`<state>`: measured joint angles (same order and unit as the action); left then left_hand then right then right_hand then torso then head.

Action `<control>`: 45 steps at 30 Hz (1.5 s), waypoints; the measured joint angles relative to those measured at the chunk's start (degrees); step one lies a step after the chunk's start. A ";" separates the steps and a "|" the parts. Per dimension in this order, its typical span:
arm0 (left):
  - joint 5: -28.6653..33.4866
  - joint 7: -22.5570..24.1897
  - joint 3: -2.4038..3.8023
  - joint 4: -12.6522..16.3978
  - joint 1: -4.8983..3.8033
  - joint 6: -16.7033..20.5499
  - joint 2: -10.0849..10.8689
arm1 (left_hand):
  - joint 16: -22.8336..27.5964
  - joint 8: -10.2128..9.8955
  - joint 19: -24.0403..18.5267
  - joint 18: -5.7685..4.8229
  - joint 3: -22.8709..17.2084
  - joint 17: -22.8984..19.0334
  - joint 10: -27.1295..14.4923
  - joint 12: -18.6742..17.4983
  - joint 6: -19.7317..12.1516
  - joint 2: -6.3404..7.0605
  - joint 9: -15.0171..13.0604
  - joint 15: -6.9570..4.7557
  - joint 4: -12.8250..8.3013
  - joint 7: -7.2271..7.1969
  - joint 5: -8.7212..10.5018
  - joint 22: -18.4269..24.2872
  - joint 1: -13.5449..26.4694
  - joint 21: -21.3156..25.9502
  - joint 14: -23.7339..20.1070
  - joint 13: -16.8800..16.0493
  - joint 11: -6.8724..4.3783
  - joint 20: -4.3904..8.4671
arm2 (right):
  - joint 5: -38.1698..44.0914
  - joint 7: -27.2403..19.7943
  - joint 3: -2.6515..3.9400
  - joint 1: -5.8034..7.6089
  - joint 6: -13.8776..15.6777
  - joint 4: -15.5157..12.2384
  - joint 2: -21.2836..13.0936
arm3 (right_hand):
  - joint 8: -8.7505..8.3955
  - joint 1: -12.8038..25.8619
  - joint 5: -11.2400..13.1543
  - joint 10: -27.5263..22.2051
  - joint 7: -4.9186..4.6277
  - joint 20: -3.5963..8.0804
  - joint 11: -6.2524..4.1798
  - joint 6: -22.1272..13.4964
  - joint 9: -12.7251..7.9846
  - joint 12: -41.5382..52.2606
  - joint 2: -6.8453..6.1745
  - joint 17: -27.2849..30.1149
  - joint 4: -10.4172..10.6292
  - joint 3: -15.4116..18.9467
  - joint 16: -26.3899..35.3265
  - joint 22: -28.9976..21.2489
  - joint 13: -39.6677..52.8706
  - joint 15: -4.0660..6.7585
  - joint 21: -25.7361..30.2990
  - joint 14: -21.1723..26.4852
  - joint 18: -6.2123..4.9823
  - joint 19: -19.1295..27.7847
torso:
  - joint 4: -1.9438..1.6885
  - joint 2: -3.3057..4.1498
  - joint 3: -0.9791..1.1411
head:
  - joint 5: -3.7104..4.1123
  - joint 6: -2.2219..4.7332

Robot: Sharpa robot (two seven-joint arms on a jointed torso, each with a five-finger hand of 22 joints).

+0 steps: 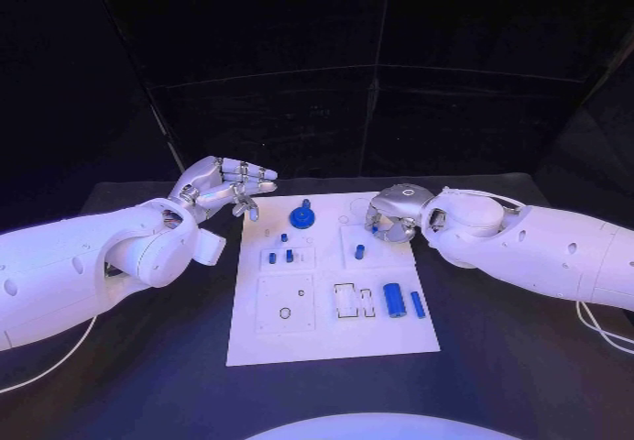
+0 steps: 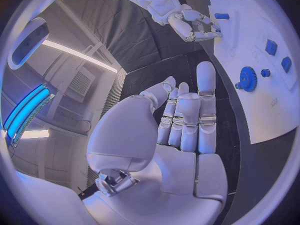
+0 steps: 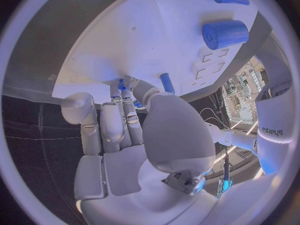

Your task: Assemble the parts on the task board

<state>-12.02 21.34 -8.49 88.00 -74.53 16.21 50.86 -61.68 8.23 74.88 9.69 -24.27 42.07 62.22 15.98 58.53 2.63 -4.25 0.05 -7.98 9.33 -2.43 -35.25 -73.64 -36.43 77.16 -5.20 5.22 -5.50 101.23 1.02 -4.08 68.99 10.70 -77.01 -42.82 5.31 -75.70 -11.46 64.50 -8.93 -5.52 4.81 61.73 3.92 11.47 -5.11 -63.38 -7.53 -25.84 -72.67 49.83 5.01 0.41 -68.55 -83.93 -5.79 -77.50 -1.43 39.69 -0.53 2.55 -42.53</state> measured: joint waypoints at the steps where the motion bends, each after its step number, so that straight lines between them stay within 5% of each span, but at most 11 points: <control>1: 0.00 -0.03 0.00 0.00 0.00 -0.02 0.00 | 0.00 0.00 0.00 0.00 0.00 -0.07 0.00 0.00 -0.19 0.00 0.00 0.17 0.00 0.19 0.00 0.00 0.00 0.00 -0.17 0.00 0.00 0.00 | -0.04 0.00 0.02 0.00 -0.06 0.06 0.03 | 0.00 0.00 0.00 0.00 0.14 0.00 0.00 0.14 0.00 0.00 0.00 -0.01 0.00 -0.20 0.00 0.08 -0.07 0.00 0.00 0.00 0.00 0.00 | 0.00 0.00 0.00 | 0.03 -0.01; 8: 0.01 -0.22 -0.01 0.00 0.01 -0.14 0.03 | 0.00 0.00 0.00 0.00 0.00 -0.27 -0.20 0.00 -0.19 0.00 0.06 0.06 0.00 0.19 0.00 0.05 0.00 0.00 -0.29 0.00 0.20 0.00 | -0.20 0.10 0.11 -0.04 -0.20 0.28 0.26 | 0.00 0.00 0.02 0.86 0.15 0.00 -0.19 0.90 0.03 0.00 0.00 -0.46 -0.18 -1.45 -0.39 0.82 -0.41 0.00 -0.40 0.00 0.00 -0.45 | 0.01 0.00 0.00 | 0.09 -0.08; 20: 0.02 -0.46 -0.02 -0.01 0.01 -0.27 0.09 | 0.00 0.00 0.00 -0.01 0.00 -0.45 -0.20 0.00 -0.39 0.00 0.06 -0.03 0.00 0.39 0.00 0.04 0.00 0.26 -0.38 0.01 0.20 0.00 | -0.23 0.53 0.02 -0.34 1.13 0.12 0.32 | 0.00 -1.07 3.47 3.08 0.53 0.50 -0.61 2.75 0.13 -0.16 1.07 -2.87 -1.40 -6.18 -2.46 4.10 -0.92 0.00 -2.58 0.00 0.01 -1.36 | 0.01 -0.02 -0.01 | 0.23 -0.40; 30: 0.02 -0.53 -0.02 -0.05 0.01 -0.35 0.20 | 0.22 0.00 0.00 -0.02 0.00 -0.69 -0.41 0.23 -0.39 0.00 0.11 0.17 0.00 0.39 0.00 0.09 0.00 0.25 -0.58 0.00 0.41 0.00 | -0.14 1.00 -0.13 -0.62 2.40 -0.49 -0.10 | 0.00 -1.30 3.61 3.06 0.53 0.50 -0.61 2.75 0.12 0.07 1.29 -3.10 -1.77 -6.69 -2.55 4.38 -0.92 0.00 -2.67 0.00 0.00 -1.36 | 0.01 -0.05 0.00 | 0.13 -0.36; 45: 0.04 -0.64 -0.03 -0.44 0.01 -0.40 0.24 | 0.22 0.00 -0.15 -0.02 0.00 -0.76 -0.61 0.23 -0.41 0.00 0.16 0.17 0.00 0.40 0.00 0.14 0.00 0.25 -0.58 0.01 0.20 -0.15 | -0.26 1.43 -0.05 -0.57 4.25 -5.07 -3.72 | 0.00 -1.30 3.81 3.07 0.35 0.50 -0.61 2.92 0.11 0.05 1.29 -3.08 -1.64 -6.89 -2.55 4.37 -0.89 0.00 -2.67 0.00 0.00 -1.36 | 0.01 -0.08 -0.02 | 0.16 -0.20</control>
<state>-11.98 20.70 -8.52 87.57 -74.52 15.81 51.10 -61.46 8.23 74.73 9.67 -24.27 41.31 61.61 16.21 58.12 2.63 -4.09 0.22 -7.98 9.74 -2.43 -35.11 -73.64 -36.17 76.57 -5.19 5.42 -5.66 100.97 2.45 -4.13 68.42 14.96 -82.08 -46.54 5.31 -77.00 -7.65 67.56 -8.59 -5.02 4.20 64.65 4.03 11.52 -3.82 -66.46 -9.17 -32.73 -75.22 54.20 4.12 0.41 -71.21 -83.93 -5.79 -78.85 -1.42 39.61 -0.55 2.71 -42.74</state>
